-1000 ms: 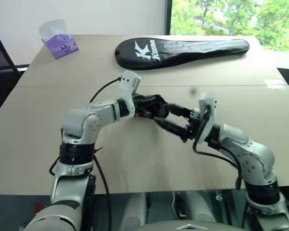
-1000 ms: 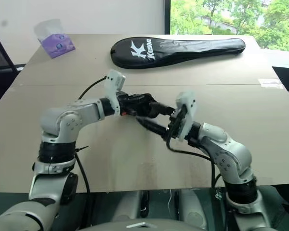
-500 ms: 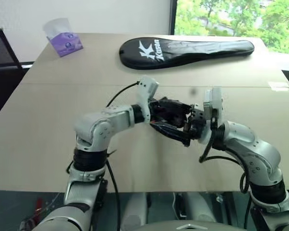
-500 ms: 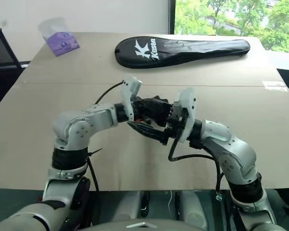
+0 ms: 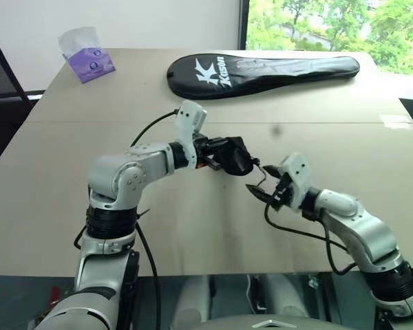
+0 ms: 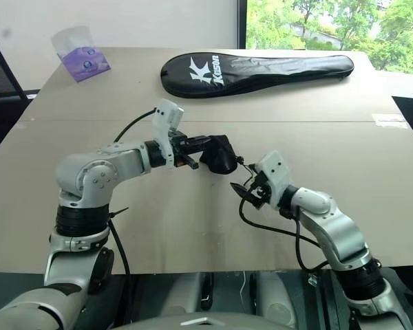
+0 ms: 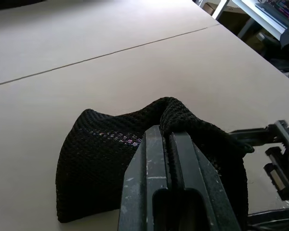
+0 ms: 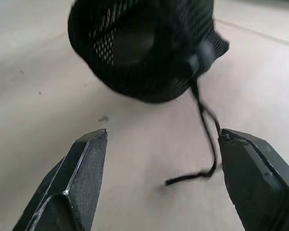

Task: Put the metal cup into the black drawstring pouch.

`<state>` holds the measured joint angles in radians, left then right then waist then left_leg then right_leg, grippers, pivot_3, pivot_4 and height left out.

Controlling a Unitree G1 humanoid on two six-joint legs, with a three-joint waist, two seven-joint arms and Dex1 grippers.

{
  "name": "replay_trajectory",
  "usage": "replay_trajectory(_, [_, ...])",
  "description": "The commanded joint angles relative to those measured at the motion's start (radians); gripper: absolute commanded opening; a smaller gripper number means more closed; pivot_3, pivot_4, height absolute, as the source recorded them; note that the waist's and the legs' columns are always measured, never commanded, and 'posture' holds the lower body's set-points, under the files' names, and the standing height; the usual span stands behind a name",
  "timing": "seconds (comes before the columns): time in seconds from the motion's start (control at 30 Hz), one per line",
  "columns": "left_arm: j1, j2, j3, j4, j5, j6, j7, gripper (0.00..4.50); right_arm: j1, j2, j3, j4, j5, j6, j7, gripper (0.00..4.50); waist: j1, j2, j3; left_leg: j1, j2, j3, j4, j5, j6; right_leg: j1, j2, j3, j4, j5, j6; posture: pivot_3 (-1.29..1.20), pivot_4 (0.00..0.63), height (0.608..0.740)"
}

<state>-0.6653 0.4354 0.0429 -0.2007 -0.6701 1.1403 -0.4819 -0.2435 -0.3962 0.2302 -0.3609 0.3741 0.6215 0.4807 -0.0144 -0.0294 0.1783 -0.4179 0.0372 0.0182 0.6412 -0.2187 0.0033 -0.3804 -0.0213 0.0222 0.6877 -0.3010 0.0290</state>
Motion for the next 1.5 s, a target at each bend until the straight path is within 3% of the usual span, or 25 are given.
replay_trajectory(0.03, [-0.020, 0.011, 0.019, -0.013, -0.004, -0.015, -0.011, 0.00, -0.031, 0.044, -0.002, 0.049, -0.034, -0.022, -0.028, 3.71, 0.000, 0.000, 0.000, 0.000, 0.000, 0.000, 0.000, 0.000, 0.000, 0.000, 0.000, 0.000, 0.000, 0.000, 0.000, 0.00, 0.150, 0.740])
replay_trajectory(0.47, [-0.011, 0.019, 0.026, -0.021, -0.002, -0.015, -0.001, 0.00, -0.054, 0.109, -0.050, 0.164, -0.125, -0.081, -0.076, 3.71, 0.001, 0.000, 0.000, 0.000, 0.000, 0.000, 0.000, 0.000, 0.000, 0.000, 0.000, 0.000, 0.000, 0.000, 0.000, 0.00, 0.150, 0.740])
replay_trajectory(0.57, [-0.011, 0.022, 0.025, -0.017, 0.001, -0.019, -0.004, 0.00, -0.074, 0.140, -0.060, 0.202, -0.117, -0.105, -0.070, 2.90, 0.000, 0.000, 0.000, 0.000, 0.000, 0.000, 0.000, 0.000, 0.000, 0.000, 0.000, 0.000, 0.000, 0.000, 0.000, 0.00, 0.150, 0.740])
replay_trajectory(0.6, [-0.011, 0.023, 0.024, -0.016, 0.002, -0.020, -0.004, 0.00, -0.079, 0.151, -0.065, 0.211, -0.112, -0.109, -0.065, 2.33, 0.000, 0.000, 0.000, 0.000, 0.000, 0.000, 0.000, 0.000, 0.000, 0.000, 0.000, 0.000, 0.000, 0.000, 0.000, 0.00, 0.150, 0.740])
replay_trajectory(0.73, [-0.009, 0.024, 0.022, -0.020, 0.005, -0.021, -0.003, 0.00, -0.090, 0.166, -0.067, 0.247, -0.131, -0.135, -0.054, 0.76, 0.000, 0.000, 0.000, 0.000, 0.000, 0.000, 0.000, 0.000, 0.000, 0.000, 0.000, 0.000, 0.000, 0.000, 0.000, 0.00, 0.150, 0.740])
replay_trajectory(0.77, [-0.006, 0.026, 0.023, -0.022, 0.007, -0.023, -0.001, 0.00, -0.090, 0.166, -0.069, 0.252, -0.141, -0.146, -0.060, 0.15, 0.000, 0.000, 0.000, 0.000, 0.000, 0.000, 0.000, 0.000, 0.000, 0.000, 0.000, 0.000, 0.000, 0.000, 0.000, 0.00, 0.150, 0.740])
replay_trajectory(0.87, [0.005, 0.028, 0.028, -0.028, 0.013, -0.033, 0.006, 0.00, -0.086, 0.146, -0.094, 0.233, -0.162, -0.159, -0.074, 0.04, 0.000, 0.000, 0.000, 0.000, 0.000, 0.000, 0.000, 0.000, 0.000, 0.000, 0.000, 0.000, 0.000, 0.000, 0.000, 0.00, 0.150, 0.740])
replay_trajectory(1.0, [0.062, 0.012, 0.015, -0.044, 0.067, -0.204, -0.019, 0.00, -0.087, 0.059, -0.132, 0.171, -0.231, -0.174, -0.104, 0.04, 0.001, 0.000, 0.000, 0.000, 0.000, 0.001, 0.000, 0.000, 0.000, 0.000, -0.001, 0.000, 0.000, 0.000, 0.000, 0.00, 0.150, 0.740])
replay_trajectory(1.13, [0.097, -0.001, 0.078, -0.054, -0.008, -0.213, -0.060, 0.00, -0.100, -0.035, -0.153, 0.092, -0.299, -0.187, -0.105, 0.04, 0.000, 0.000, 0.000, 0.000, 0.000, 0.000, 0.000, 0.000, 0.000, 0.000, -0.002, 0.000, 0.000, 0.000, 0.000, 0.00, 0.150, 0.740])
replay_trajectory(1.17, [0.098, 0.005, 0.074, -0.058, -0.010, -0.220, -0.074, 0.56, -0.108, -0.059, -0.158, 0.062, -0.311, -0.183, -0.098, 0.00, 0.000, 0.000, 0.000, 0.000, 0.000, 0.000, 0.000, 0.000, 0.000, 0.000, -0.002, 0.000, 0.000, 0.000, 0.000, 0.00, 0.150, 0.740])
replay_trajectory(1.23, [0.095, 0.007, 0.073, -0.054, -0.016, -0.227, -0.086, 1.20, -0.125, -0.096, -0.168, 0.016, -0.327, -0.174, -0.088, 0.00, 0.000, 0.001, 0.000, 0.000, 0.000, 0.001, 0.000, 0.000, 0.000, 0.000, -0.001, 0.000, 0.001, 0.000, 0.000, 0.00, 0.150, 0.740])
replay_trajectory(1.3, [0.086, 0.015, 0.057, -0.049, -0.013, -0.261, -0.127, 2.23, -0.161, -0.140, -0.184, -0.045, -0.331, -0.152, -0.070, 0.00, 0.000, 0.001, 0.000, 0.000, 0.000, 0.001, 0.000, 0.000, 0.000, 0.000, 0.000, 0.001, 0.001, 0.000, 0.000, 0.00, 0.150, 0.740])
replay_trajectory(1.33, [0.082, 0.020, 0.045, -0.048, -0.004, -0.284, -0.149, 2.41, -0.179, -0.159, -0.189, -0.072, -0.332, -0.137, -0.061, 0.00, 0.000, 0.001, 0.000, 0.000, 0.000, 0.002, 0.000, 0.000, 0.000, 0.000, 0.000, 0.001, 0.001, 0.000, 0.000, 0.00, 0.150, 0.740])
replay_trajectory(1.5, [0.028, -0.001, -0.024, -0.025, 0.055, -0.383, -0.191, 2.41, -0.259, -0.225, -0.203, -0.175, -0.316, -0.068, -0.010, 0.00, 0.004, 0.001, 0.000, 0.000, 0.000, 0.001, 0.000, 0.000, 0.000, 0.000, 0.000, 0.000, 0.000, 0.000, 0.000, 0.00, 0.150, 0.740])
